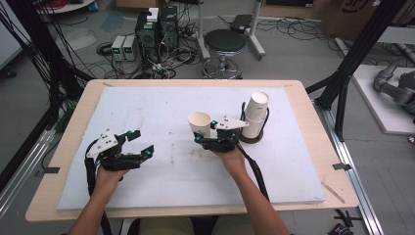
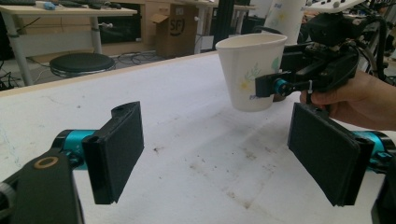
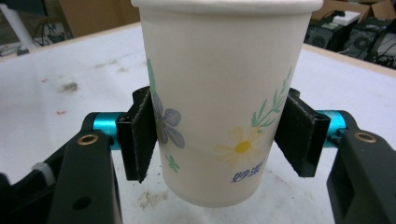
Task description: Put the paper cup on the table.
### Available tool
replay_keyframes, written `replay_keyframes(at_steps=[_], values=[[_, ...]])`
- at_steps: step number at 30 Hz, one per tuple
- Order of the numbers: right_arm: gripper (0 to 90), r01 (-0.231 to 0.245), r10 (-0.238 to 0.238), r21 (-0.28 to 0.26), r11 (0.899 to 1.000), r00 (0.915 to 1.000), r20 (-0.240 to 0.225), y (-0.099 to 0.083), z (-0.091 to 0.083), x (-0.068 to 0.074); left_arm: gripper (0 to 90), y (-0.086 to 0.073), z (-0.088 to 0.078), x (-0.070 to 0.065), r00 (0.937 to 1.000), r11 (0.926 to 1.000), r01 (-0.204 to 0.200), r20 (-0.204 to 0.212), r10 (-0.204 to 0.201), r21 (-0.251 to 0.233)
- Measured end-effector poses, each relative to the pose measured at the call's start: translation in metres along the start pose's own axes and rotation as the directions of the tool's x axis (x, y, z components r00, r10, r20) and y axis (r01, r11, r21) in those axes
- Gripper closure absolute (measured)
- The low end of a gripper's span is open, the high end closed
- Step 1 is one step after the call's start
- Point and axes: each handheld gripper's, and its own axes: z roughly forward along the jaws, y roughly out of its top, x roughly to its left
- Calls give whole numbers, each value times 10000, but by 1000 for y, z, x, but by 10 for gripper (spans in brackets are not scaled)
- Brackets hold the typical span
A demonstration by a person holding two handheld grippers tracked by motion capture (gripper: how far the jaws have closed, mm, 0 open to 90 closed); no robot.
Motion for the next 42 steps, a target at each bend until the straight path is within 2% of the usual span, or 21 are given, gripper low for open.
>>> replay_keyframes(at_steps=[9,11,13,14,19,20,29,33,36,38,41,42], values=[[363,-50,56,921,9957,10000,-58,-7,17,1,185,0,0,1,10000,10000,9,-7,-9,62],[363,-190,193,1332,9909,9998,-3,-9,19,0,185,-1,1,1,10000,10000,14,-10,-14,61],[363,-193,195,1434,9895,9998,-1,-10,20,-1,185,-1,1,1,10000,10000,14,-5,-14,64],[361,-82,75,1763,9843,10000,46,-11,20,-1,185,-1,1,1,10000,10000,6,-2,-6,78],[361,-36,34,1963,9805,10000,10,-10,18,-1,185,-1,1,1,10000,10000,9,2,-9,97],[361,151,-152,2063,9784,9999,-12,-10,16,-1,185,-1,1,1,10000,9999,7,13,-7,100],[343,366,-363,2345,9714,9993,-60,-15,7,-2,186,-1,1,0,10000,9999,20,11,-20,155],[310,124,-135,2368,9715,9999,32,-16,5,-2,186,-1,2,0,10000,9999,57,37,-57,154],[228,-40,0,2292,9734,9998,174,-18,2,-4,186,-2,2,0,10000,9998,71,46,-72,171],[210,-302,250,2507,9676,9994,241,-18,-1,-5,185,-2,2,0,9999,9998,73,67,-75,203],[210,-83,50,2327,9725,9999,146,-18,-9,-5,183,-2,3,0,9999,9997,92,93,-94,217],[210,-162,132,2313,9727,9998,143,-17,-12,-5,181,-2,3,0,9999,9997,95,59,-96,222]])
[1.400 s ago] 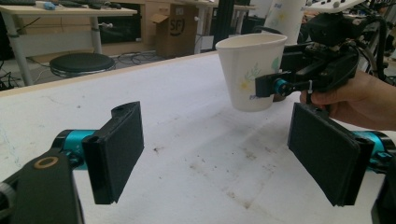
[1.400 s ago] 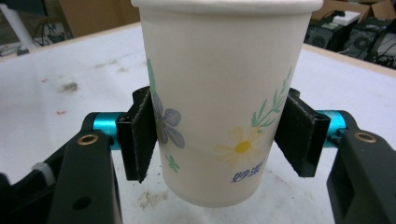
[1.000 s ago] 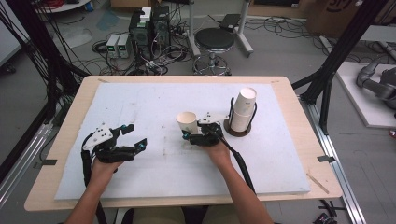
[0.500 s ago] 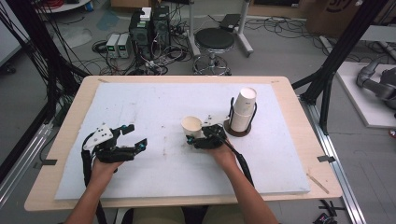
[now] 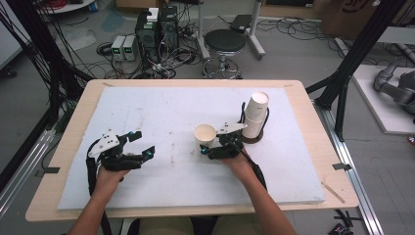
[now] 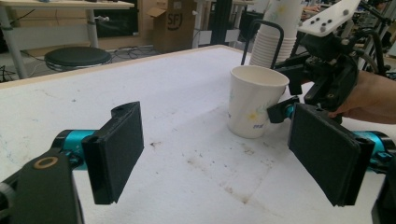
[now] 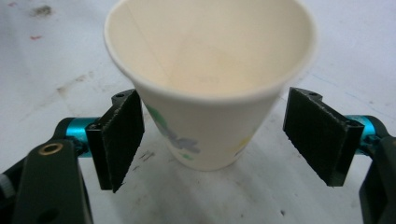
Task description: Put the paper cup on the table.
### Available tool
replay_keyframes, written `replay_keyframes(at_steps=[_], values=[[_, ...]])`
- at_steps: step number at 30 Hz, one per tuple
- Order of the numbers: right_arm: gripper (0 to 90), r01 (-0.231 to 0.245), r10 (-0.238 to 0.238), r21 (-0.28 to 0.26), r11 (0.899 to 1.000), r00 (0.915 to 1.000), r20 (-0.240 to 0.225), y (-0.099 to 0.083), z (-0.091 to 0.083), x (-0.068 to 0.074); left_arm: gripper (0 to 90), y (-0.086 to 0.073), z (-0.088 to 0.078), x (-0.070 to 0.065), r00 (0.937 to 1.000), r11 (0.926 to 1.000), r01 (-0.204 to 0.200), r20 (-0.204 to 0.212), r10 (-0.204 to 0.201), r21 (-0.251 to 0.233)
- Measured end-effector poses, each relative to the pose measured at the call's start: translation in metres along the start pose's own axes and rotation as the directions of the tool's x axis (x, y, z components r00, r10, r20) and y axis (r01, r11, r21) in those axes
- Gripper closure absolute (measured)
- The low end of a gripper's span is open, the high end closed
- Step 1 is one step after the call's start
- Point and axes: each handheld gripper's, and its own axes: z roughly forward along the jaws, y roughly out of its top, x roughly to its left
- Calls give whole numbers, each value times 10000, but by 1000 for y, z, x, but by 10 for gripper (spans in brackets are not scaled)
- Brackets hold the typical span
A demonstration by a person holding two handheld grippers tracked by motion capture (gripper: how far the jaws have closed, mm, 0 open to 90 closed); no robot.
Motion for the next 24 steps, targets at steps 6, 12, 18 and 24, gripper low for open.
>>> replay_keyframes(at_steps=[6,12,18,24], values=[[210,-32,22,-405,9992,9997,-257,-4,-22,-1,158,0,1,1,9996,9999,134,-242,-135,-53],[210,113,-154,-823,9965,9987,-494,-10,-49,-2,158,0,2,0,9997,9998,156,-188,-159,-150],[210,-17,-6,-1403,9901,9999,-166,-21,-80,-5,160,1,2,0,9999,9996,78,-119,-81,-275],[210,203,-116,-1822,9831,9987,490,-32,-113,-8,161,0,1,0,9997,9995,127,-203,-133,-300]])
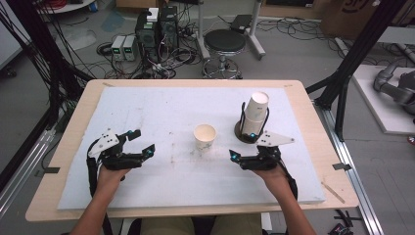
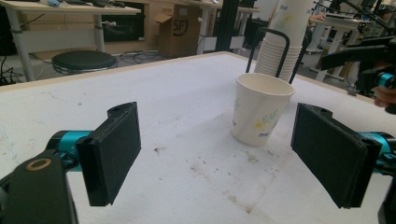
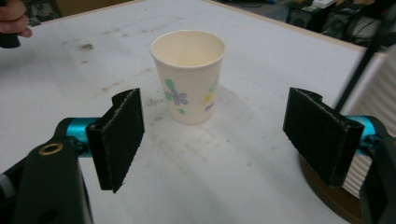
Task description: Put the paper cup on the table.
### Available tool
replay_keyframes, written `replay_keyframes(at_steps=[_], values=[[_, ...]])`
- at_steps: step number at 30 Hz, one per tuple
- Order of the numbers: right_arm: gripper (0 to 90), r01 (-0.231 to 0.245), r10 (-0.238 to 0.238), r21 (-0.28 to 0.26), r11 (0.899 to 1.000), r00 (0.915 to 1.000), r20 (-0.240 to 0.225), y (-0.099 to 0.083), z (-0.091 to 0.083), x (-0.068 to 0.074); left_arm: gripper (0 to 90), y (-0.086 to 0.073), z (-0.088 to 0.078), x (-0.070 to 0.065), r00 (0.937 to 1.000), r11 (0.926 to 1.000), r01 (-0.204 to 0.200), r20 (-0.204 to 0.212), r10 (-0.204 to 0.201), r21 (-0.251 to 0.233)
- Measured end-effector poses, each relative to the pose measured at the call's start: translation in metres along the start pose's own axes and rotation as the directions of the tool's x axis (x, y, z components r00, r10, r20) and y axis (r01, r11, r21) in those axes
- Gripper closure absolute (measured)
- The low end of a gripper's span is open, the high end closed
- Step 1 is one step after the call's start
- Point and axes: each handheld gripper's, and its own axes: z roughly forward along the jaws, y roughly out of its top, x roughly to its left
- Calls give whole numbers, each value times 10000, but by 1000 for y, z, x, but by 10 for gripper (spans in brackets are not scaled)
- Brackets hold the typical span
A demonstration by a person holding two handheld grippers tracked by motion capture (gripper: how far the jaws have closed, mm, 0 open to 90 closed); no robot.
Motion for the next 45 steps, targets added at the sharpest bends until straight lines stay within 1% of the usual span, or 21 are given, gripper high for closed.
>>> replay_keyframes(at_steps=[1,2,3,4,5,8,11,14,15,17,18,20,22,24,26,32,35,40,45], values=[[210,49,-47,-104,9999,9998,181,-2,-10,-2,161,0,0,0,10000,10000,-29,4,29,-51],[210,49,-47,-104,9999,9998,181,-2,-10,-2,161,0,0,-1,10000,9999,-37,-9,37,-137],[210,135,-125,-249,9996,9992,378,-3,-19,-5,161,1,0,-1,10000,9998,-72,-31,71,-175],[210,135,-125,-249,9996,9992,378,-3,-19,-5,161,0,0,-1,10000,9998,-76,-31,75,-174],[210,93,-80,-293,9995,9990,447,-4,-23,-6,161,0,0,-1,9999,9998,-131,-10,131,-119],[210,176,-152,-351,9992,9975,687,-8,-34,-10,161,0,0,-1,9998,9998,-175,-46,174,-101],[210,156,-124,-350,9993,9958,912,-13,-44,-12,161,0,-1,-1,9999,9998,-166,-14,166,-101],[210,249,-198,-443,9987,9935,1117,-16,-53,-13,161,0,-3,-2,9998,9998,-192,-17,192,-107],[210,228,-171,-478,9986,9931,1162,-16,-56,-13,161,0,-4,-2,9998,9998,-195,-8,195,-104],[210,28,46,-655,9978,9936,1131,-17,-61,-12,161,1,-5,-3,9999,9997,-140,15,140,-180],[210,6,81,-756,9971,9934,1147,-18,-64,-11,161,1,-5,-3,9999,9997,-151,18,151,-211],[210,7,83,-740,9973,9926,1211,-20,-68,-8,161,2,-5,-6,9998,9996,-189,39,190,-229],[211,103,-13,-707,9974,9921,1253,-22,-71,-6,161,2,-6,-8,9996,9994,-266,83,268,-212],[211,26,59,-657,9978,9918,1275,-24,-73,-5,161,3,-7,-9,9996,9993,-269,108,271,-259],[211,51,35,-622,9981,9907,1360,-26,-74,-5,162,3,-7,-10,9995,9993,-290,135,293,-251],[211,60,6,-466,9989,9899,1417,-28,-73,-8,163,1,-6,-9,9995,9995,-274,176,276,-152],[211,78,-8,-478,9988,9894,1449,-28,-72,-8,163,2,-7,-9,9994,9995,-308,143,309,-111],[212,243,-173,-449,9987,9884,1506,-28,-73,-9,163,1,-8,-9,9995,9995,-272,128,274,-149],[212,215,-142,-469,9987,9885,1504,-27,-74,-9,163,1,-8,-9,9994,9994,-312,116,313,-125]])
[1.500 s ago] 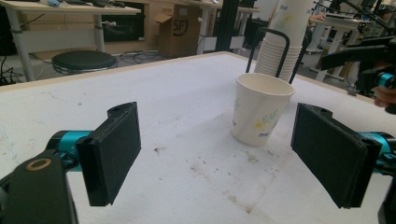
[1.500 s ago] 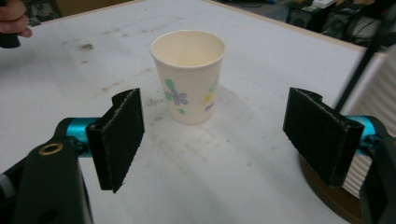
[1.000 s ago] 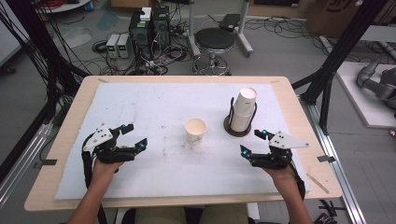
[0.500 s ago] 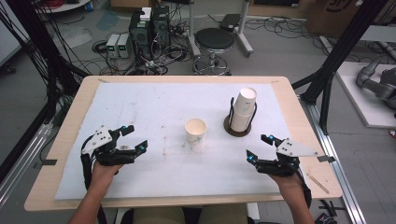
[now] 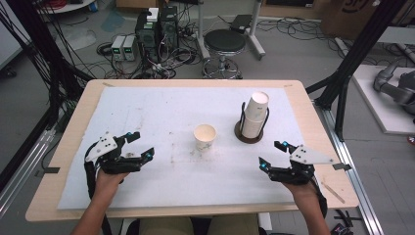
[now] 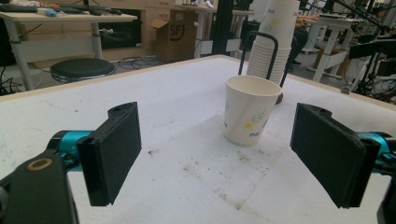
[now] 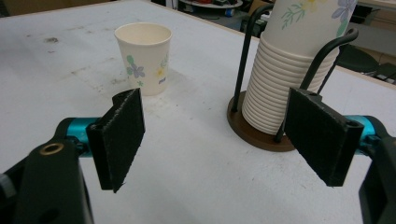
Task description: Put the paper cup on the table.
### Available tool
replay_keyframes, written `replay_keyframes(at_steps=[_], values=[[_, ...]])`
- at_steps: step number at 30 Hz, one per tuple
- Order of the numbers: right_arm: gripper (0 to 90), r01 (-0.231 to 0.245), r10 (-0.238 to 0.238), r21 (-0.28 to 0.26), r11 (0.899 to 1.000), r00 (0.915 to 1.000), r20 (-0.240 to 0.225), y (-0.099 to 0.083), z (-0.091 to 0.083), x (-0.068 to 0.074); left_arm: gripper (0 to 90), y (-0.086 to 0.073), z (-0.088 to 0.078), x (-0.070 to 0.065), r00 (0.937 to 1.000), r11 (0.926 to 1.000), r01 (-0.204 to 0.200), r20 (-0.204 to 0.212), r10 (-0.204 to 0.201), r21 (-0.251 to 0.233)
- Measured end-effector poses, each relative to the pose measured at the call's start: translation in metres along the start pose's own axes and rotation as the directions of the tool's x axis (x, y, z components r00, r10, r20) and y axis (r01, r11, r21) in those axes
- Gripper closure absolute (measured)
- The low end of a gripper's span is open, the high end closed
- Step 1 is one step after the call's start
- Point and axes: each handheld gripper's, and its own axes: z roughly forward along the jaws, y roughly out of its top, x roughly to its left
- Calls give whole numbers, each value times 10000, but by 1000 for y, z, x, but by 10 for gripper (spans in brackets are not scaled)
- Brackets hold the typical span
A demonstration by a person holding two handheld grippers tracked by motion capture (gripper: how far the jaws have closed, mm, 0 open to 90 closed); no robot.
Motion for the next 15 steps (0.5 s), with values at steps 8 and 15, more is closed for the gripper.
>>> replay_keyframes(at_steps=[8,15], values=[[212,89,-88,-78,9999,9999,64,0,-1,-1,163,-1,0,1,9999,9999,122,-11,-122,-47],[212,51,-51,-41,10000,10000,38,0,0,-2,161,-1,0,3,9997,9997,259,-50,-259,-18]])
